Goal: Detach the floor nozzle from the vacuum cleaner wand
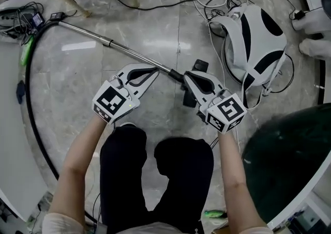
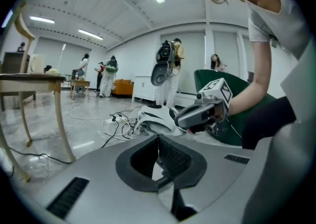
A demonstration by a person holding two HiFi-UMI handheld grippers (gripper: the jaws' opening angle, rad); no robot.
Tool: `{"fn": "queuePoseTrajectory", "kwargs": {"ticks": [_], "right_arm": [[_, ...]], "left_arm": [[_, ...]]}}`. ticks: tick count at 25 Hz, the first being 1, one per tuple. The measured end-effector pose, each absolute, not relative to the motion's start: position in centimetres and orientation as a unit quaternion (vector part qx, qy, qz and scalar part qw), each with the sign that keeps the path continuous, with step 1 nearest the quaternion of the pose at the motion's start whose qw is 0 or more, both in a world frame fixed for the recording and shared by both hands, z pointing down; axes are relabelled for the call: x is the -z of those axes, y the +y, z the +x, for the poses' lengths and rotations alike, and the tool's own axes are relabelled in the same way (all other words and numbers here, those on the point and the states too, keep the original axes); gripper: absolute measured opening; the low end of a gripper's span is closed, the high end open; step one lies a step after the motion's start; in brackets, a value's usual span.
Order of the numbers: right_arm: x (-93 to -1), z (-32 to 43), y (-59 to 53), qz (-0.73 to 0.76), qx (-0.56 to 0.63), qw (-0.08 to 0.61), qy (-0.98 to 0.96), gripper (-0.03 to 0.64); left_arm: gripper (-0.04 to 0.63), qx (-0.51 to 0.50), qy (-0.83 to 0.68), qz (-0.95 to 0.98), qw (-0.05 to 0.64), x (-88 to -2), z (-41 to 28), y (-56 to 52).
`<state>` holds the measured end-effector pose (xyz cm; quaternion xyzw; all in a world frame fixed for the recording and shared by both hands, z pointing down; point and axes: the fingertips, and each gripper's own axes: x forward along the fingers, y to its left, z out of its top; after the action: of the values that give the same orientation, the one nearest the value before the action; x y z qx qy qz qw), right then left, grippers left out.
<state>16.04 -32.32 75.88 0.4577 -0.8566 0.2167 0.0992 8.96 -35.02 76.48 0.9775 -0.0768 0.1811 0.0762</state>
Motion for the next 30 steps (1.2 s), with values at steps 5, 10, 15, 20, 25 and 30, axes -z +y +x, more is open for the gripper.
{"fn": "queuePoseTrajectory", "kwargs": {"ticks": [5, 10, 15, 20, 25, 30], "right_arm": [[-83.3, 17.8, -33.6, 0.452, -0.204, 0.139, -0.857, 0.017], [-90.4, 18.1, -33.9, 0.419, -0.226, 0.189, -0.859, 0.018], [-95.4, 17.0, -32.3, 0.366, -0.216, 0.304, -0.853, 0.086], [-98.6, 15.2, -31.4, 0.317, -0.19, 0.384, -0.846, 0.195], [-102.1, 15.0, -30.9, 0.284, -0.159, 0.466, -0.823, 0.213], [-105.1, 16.1, -30.6, 0.261, -0.114, 0.552, -0.784, 0.213]], "left_arm": [[0.011, -0.215, -0.043, 0.974, 0.052, -84.2, 8.4, -36.5], [0.011, -0.196, -0.058, 0.975, 0.083, -89.9, 8.9, -38.3], [0.014, -0.276, -0.003, 0.96, 0.041, -94.7, 9.4, -36.8], [0.18, -0.402, 0.058, 0.912, -0.057, -100.3, 8.6, -36.0], [0.262, -0.486, 0.098, 0.856, -0.149, -104.0, 8.0, -36.6], [0.261, -0.535, 0.107, 0.805, -0.231, -106.6, 9.0, -37.1]]}}
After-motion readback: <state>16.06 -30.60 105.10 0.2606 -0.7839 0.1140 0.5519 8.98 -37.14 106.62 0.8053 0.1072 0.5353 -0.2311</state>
